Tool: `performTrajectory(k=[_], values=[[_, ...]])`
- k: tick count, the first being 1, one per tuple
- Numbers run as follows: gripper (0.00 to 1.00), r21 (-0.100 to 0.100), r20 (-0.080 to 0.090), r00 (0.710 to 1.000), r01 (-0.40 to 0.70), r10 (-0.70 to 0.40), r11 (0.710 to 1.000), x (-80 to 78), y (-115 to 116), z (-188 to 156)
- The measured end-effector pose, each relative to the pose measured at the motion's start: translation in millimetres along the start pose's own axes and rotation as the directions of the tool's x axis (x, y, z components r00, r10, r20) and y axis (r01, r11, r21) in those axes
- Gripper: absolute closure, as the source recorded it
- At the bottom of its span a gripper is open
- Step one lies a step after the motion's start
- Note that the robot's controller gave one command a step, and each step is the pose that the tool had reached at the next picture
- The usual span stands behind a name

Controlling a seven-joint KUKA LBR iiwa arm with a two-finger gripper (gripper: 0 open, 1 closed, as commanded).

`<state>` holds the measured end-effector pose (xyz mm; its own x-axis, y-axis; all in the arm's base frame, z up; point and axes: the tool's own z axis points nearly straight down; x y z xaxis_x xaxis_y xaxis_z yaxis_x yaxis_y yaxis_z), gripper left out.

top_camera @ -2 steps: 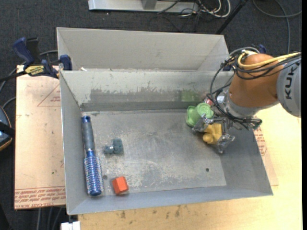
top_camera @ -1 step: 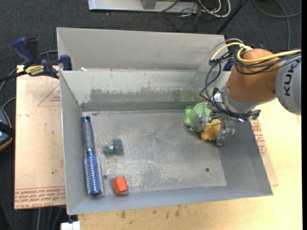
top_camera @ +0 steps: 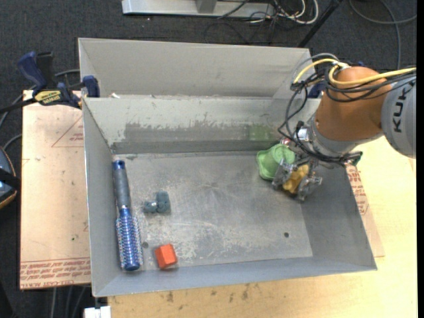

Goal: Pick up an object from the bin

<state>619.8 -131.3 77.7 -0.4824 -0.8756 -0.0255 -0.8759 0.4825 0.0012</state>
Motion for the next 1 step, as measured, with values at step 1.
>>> performTrajectory(k=[1], values=[[1.0,0.012,-0.019,1.0,-0.02,0.021,1.0,-16.1,-2.1,-141.7]])
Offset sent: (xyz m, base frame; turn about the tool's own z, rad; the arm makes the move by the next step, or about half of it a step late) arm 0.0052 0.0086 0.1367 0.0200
